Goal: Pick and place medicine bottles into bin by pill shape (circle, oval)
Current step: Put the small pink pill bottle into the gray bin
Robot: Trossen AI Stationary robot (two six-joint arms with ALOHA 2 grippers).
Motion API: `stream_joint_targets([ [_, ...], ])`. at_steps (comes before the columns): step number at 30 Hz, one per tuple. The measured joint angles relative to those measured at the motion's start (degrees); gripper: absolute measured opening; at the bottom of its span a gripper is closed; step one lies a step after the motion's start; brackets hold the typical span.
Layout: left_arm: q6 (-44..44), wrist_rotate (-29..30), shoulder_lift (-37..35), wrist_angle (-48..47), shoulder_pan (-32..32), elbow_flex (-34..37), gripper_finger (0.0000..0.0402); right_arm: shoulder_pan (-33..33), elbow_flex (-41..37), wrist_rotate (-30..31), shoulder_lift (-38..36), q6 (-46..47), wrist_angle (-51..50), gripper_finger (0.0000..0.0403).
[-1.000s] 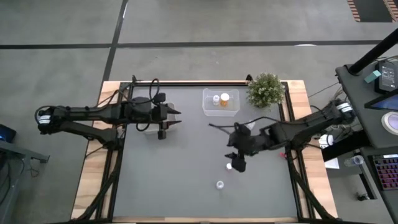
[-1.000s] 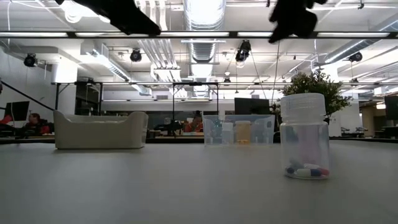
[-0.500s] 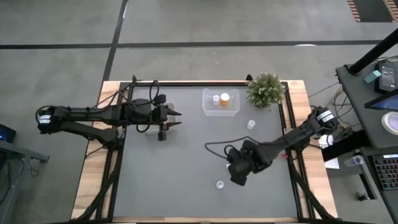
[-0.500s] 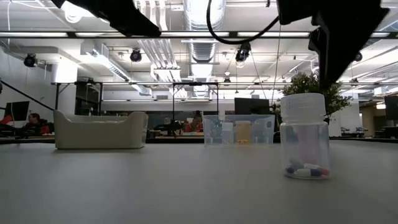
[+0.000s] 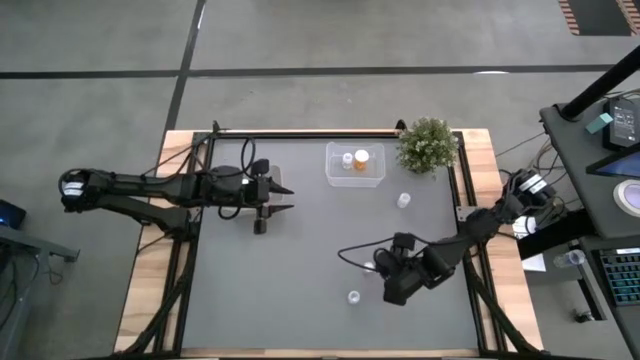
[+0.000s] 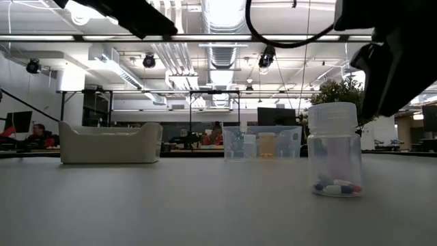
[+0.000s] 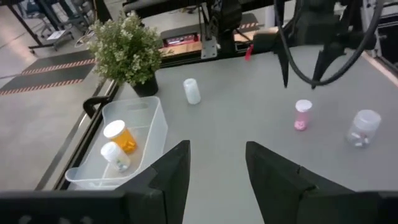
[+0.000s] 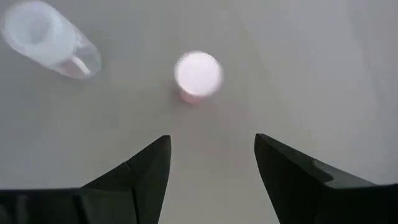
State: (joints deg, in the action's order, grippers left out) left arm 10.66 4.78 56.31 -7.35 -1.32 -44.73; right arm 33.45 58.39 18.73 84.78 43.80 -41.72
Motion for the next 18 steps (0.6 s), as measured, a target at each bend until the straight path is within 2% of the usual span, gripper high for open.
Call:
stream_joint_targets([
  [9,-0.1,0.0,0.0,2.7,0.6,-0.1,0.0141,-0.2,-11.7,6.2,-0.7,-9.8,27.7,0.0224],
  [13,-0.1,0.0,0.0,2.7,0.6,-0.1,0.0141,-0.5,-13.8,7.0,-0.4,-11.5,31.7,0.0218],
  [18,-0.3,0.0,0.0,2.7,0.6,-0.1,0.0141,-0.5,-13.9,7.0,-0.3,-11.5,31.8,0.0185],
])
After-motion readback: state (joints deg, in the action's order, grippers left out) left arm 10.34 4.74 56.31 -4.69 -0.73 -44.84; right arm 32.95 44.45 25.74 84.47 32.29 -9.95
